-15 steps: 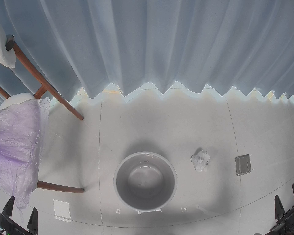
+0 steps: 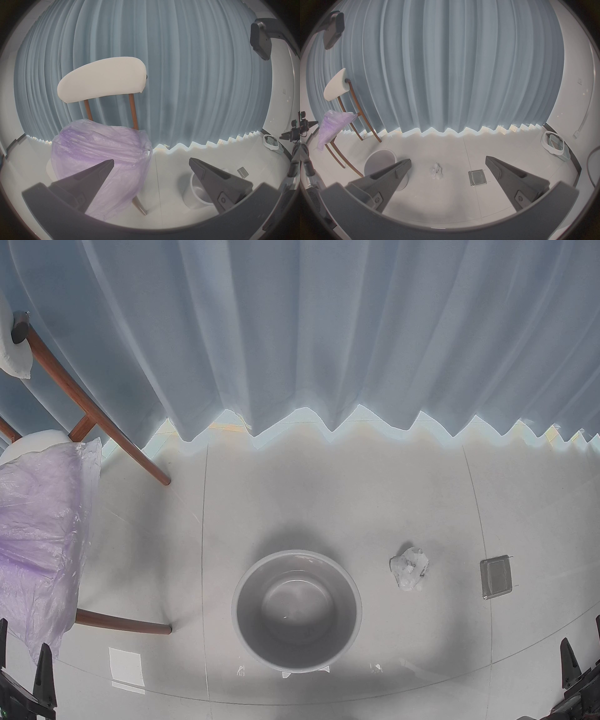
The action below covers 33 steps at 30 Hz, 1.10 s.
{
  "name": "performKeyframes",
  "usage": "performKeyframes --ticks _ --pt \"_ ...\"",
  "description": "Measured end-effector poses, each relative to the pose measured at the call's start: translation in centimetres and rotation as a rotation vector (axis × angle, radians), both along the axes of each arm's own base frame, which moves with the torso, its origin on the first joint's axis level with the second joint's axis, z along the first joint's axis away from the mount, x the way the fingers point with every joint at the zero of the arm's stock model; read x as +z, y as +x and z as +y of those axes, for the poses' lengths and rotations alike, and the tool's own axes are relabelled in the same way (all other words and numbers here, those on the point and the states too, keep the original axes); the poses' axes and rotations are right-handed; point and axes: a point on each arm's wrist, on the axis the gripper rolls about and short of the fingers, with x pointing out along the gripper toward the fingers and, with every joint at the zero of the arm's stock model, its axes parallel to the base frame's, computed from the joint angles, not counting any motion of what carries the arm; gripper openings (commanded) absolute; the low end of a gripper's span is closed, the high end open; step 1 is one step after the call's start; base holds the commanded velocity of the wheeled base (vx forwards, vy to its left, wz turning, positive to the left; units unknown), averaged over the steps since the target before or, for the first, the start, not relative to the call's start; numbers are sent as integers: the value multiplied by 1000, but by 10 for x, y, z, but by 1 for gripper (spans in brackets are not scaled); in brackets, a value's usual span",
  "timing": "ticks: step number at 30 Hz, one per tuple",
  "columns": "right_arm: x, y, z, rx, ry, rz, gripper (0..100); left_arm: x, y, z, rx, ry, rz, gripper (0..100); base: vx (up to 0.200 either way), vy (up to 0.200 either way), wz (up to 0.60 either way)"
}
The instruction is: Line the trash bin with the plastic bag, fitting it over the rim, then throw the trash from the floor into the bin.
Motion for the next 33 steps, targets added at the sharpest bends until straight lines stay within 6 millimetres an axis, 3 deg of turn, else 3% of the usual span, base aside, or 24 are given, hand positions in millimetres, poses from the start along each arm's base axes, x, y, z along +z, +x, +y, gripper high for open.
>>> performKeyframes --ticks 11,19,25,33 --pt "0 0 0 0 0 0 100 -4 1 0 12 83 43 100 0 0 0" --pt "0 0 0 0 0 0 100 8 3 -1 -17 164 84 100 0 0 0" --pt "0 0 0 0 0 0 100 13 7 -1 -41 317 233 100 0 0 0" --pt "0 0 0 0 0 0 100 27 20 -2 -70 389 327 100 0 0 0"
